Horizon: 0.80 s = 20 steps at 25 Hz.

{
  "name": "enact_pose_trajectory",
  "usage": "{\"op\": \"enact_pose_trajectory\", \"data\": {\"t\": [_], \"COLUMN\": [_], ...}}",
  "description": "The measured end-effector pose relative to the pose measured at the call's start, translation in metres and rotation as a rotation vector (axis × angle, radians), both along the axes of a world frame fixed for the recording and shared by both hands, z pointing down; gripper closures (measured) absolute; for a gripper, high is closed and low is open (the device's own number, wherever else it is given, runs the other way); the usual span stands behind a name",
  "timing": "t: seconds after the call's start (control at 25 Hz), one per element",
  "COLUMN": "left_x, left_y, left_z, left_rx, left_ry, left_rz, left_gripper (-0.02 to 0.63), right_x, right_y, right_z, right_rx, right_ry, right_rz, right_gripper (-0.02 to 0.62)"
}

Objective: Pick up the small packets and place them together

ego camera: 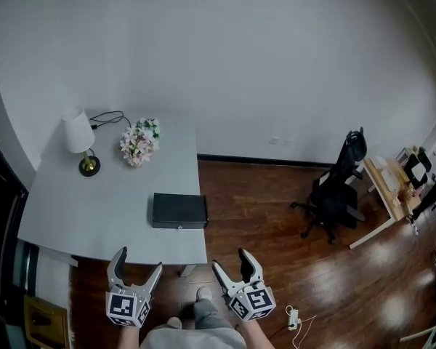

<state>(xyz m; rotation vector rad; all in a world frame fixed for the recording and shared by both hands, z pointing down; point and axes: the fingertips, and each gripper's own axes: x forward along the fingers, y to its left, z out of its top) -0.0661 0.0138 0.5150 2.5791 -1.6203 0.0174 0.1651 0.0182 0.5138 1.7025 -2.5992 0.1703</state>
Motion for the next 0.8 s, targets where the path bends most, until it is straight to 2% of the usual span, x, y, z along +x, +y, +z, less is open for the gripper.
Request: {"op": "enact_pose_trajectory", "data": {"t": [0.16,0.32,0.44,0.56,0.68,0.8], "left_x": [0.011,0.028,0.038,0.028,0.021,0.017], "left_y": [-0.04,-0.078,-0.103,-0.124,-0.141,-0.156], "left_z": [0.001,-0.002,-0.005,-0.01,-0.009,0.005], "left_rx": [0.003,-0.003,0.006,0.022,0.023,0.013], "left_ry": [-0.024,-0.019,-0.054,-0.082,-0.081,-0.037], "left_rz": [-0.031,-0.069,-0.09,-0.139,-0.138,-0.108], "left_gripper": [0.195,0.195,0.195,0.195,0.195,0.195], "right_x": [0.009,0.02,0.022,0.017,0.017,0.012], "right_y": [-0.046,-0.09,-0.119,-0.142,-0.158,-0.158], "right_z": [0.005,0.017,0.035,0.061,0.085,0.105], "right_rx": [0.005,-0.038,-0.108,-0.199,-0.263,-0.294], "right_ry": [-0.007,-0.044,-0.098,-0.15,-0.174,-0.166], "right_rz": [-0.048,-0.127,-0.208,-0.279,-0.269,-0.227], "right_gripper": [0.236,0.238,0.241,0.241,0.241,0.241]}}
